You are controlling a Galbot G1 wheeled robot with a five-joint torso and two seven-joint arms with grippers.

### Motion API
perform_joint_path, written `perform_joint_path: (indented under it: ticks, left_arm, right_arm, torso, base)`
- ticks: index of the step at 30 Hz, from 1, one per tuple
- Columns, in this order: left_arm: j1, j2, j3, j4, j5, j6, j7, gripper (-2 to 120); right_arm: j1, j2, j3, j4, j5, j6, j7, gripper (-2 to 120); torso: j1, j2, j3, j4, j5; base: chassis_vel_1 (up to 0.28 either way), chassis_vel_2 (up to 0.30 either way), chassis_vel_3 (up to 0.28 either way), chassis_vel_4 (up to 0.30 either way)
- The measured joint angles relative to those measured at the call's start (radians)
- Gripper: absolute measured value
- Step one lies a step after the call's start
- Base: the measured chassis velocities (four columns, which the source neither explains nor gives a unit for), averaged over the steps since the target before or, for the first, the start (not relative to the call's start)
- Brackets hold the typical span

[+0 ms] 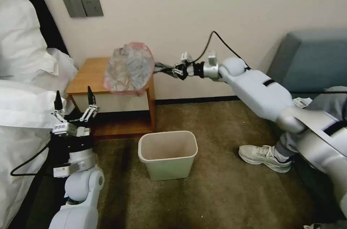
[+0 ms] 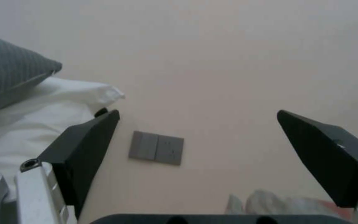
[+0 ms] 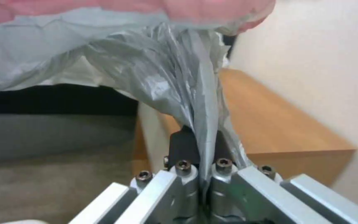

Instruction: Pick up the garbage bag from the table and place it over the trash can.

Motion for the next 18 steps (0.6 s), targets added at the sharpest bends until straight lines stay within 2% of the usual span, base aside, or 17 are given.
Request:
perform_joint_path:
  ticks: [1,2,5,12,18]
  left_arm:
    - [-0.001,0.003,-0.001,-0.010,-0.004,0.006,-0.004,96]
    - [-0.001,0.003,-0.001,-0.010,-0.004,0.006,-0.004,96]
    - [0.002,0.007,-0.001,-0.033,-0.008,0.013,-0.006,96]
    - [0.020,0.029,-0.014,-0.068,-0.039,0.014,-0.008,96]
    - [0.033,0.048,-0.025,-0.084,-0.071,0.017,-0.008,96]
  right_arm:
    - [-0.042,-0.030,0.018,0.064,0.006,-0.001,0.018,0]
    - [-0.042,-0.030,0.018,0.064,0.006,-0.001,0.018,0]
    - [-0.137,-0.096,0.063,0.194,0.006,-0.004,0.052,0]
    - [-0.294,-0.194,0.117,0.330,-0.012,-0.002,0.073,0]
    - [-0.392,-0.236,0.127,0.375,-0.043,0.011,0.069,0]
  torso:
    - [0.000,0.000,0.000,0.0002,0.0000]
    - [0.000,0.000,0.000,0.0002,0.0000]
    - [0.000,0.000,0.000,-0.0001,-0.0001]
    - [0.000,0.000,0.000,-0.0002,-0.0003]
    - [0.000,0.000,0.000,-0.0002,-0.0002]
  base:
    - [0.000,0.000,0.000,0.000]
    - [0.000,0.000,0.000,0.000]
    - [0.000,0.000,0.000,0.000]
    - [0.000,0.000,0.000,0.000]
    - [0.000,0.000,0.000,0.000]
